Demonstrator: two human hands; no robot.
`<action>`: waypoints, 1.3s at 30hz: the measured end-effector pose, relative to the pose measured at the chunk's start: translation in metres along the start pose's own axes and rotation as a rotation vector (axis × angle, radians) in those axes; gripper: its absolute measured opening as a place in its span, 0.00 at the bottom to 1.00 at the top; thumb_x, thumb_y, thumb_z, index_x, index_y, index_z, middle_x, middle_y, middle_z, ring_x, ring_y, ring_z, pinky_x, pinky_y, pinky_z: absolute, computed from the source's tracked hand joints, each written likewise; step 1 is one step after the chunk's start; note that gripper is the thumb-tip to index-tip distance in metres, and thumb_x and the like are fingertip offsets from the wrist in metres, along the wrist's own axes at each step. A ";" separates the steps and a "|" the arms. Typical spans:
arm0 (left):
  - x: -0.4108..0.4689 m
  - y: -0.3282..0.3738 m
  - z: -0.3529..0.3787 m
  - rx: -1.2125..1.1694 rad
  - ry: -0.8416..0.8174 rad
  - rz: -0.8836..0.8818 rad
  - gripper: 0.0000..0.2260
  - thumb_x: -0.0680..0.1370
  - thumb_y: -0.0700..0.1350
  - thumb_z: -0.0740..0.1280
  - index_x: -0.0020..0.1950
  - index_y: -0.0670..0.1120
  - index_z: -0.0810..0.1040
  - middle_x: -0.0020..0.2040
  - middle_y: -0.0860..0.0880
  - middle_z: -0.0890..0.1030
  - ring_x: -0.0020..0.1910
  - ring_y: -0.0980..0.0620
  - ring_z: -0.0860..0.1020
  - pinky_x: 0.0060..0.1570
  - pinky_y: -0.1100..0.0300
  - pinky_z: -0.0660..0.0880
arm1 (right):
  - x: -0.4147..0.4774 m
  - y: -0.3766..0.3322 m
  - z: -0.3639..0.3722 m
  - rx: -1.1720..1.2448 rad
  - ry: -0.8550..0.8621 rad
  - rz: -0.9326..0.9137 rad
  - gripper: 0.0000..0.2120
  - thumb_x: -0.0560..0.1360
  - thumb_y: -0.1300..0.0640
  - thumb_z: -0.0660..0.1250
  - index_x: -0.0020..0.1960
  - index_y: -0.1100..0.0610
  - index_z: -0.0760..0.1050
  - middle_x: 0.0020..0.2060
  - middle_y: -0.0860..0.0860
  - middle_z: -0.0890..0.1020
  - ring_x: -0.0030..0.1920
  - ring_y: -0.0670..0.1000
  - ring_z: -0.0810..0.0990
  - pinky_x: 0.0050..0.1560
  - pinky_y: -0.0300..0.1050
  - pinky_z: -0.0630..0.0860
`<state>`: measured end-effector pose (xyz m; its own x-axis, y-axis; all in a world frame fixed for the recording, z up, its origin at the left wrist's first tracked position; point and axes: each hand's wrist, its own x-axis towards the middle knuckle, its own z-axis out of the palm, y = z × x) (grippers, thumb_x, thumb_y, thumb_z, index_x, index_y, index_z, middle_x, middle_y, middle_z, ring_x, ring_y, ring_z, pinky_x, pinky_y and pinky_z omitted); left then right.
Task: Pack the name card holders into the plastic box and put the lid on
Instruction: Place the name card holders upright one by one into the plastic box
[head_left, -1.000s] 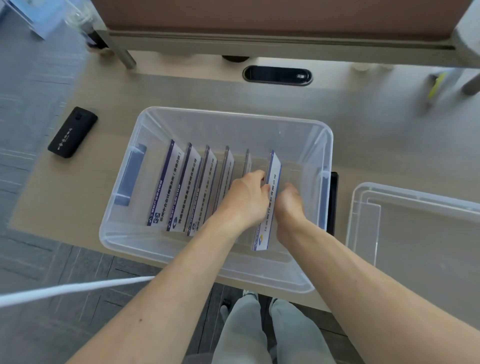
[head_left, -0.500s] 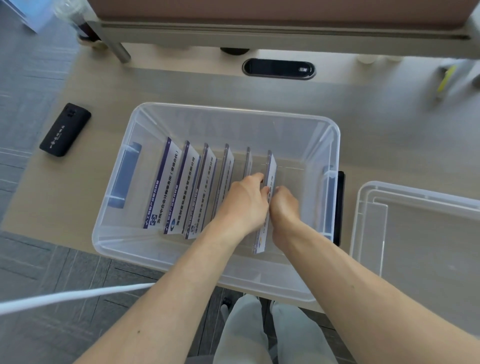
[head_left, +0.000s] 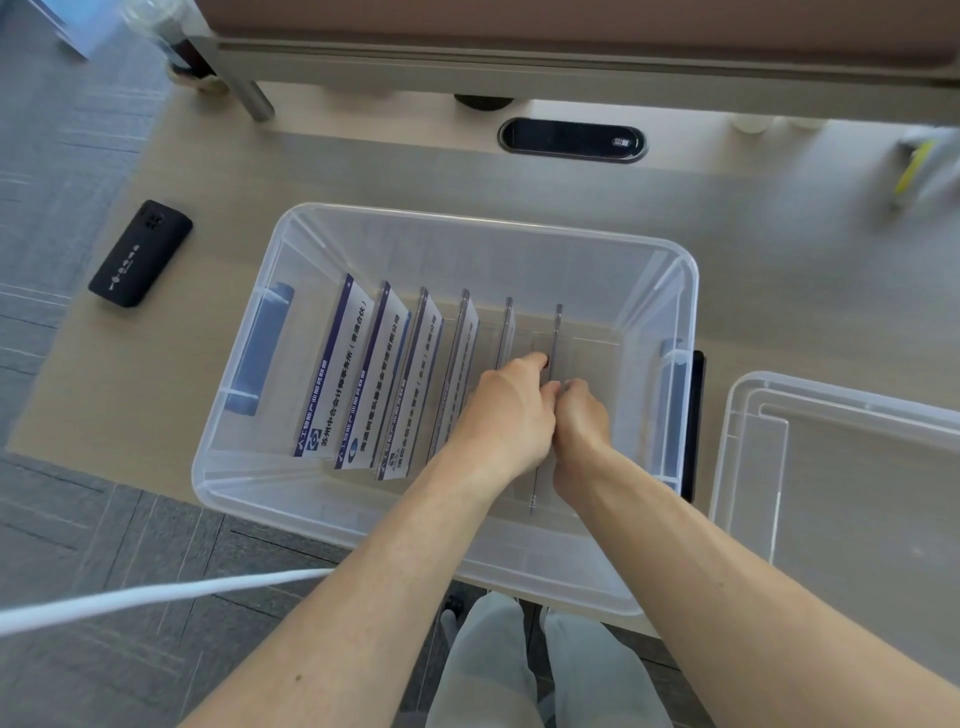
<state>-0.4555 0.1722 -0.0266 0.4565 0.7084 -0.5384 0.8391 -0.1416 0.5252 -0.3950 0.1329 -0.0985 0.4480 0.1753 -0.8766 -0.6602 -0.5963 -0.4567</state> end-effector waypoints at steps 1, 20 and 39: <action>0.000 0.000 0.000 -0.001 0.002 -0.003 0.20 0.84 0.50 0.60 0.75 0.47 0.71 0.62 0.39 0.83 0.61 0.38 0.81 0.59 0.48 0.78 | 0.000 0.000 0.000 0.001 -0.003 -0.002 0.26 0.70 0.47 0.52 0.59 0.55 0.79 0.68 0.56 0.76 0.61 0.60 0.78 0.53 0.51 0.74; 0.000 0.000 -0.003 0.050 0.030 -0.006 0.18 0.85 0.49 0.60 0.73 0.47 0.72 0.64 0.40 0.82 0.61 0.40 0.82 0.58 0.47 0.80 | -0.024 -0.013 -0.007 -0.004 -0.089 0.020 0.14 0.80 0.57 0.52 0.48 0.58 0.76 0.64 0.61 0.77 0.40 0.53 0.76 0.31 0.43 0.68; -0.005 0.004 -0.003 0.081 0.039 -0.008 0.16 0.85 0.48 0.59 0.72 0.46 0.73 0.62 0.40 0.83 0.59 0.40 0.83 0.57 0.47 0.81 | -0.039 -0.020 -0.012 -0.017 -0.102 0.030 0.15 0.81 0.57 0.52 0.46 0.59 0.76 0.41 0.56 0.80 0.37 0.52 0.75 0.33 0.44 0.68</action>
<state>-0.4557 0.1704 -0.0196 0.4388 0.7361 -0.5155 0.8647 -0.1897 0.4651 -0.3920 0.1285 -0.0534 0.3643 0.2358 -0.9009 -0.6616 -0.6154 -0.4285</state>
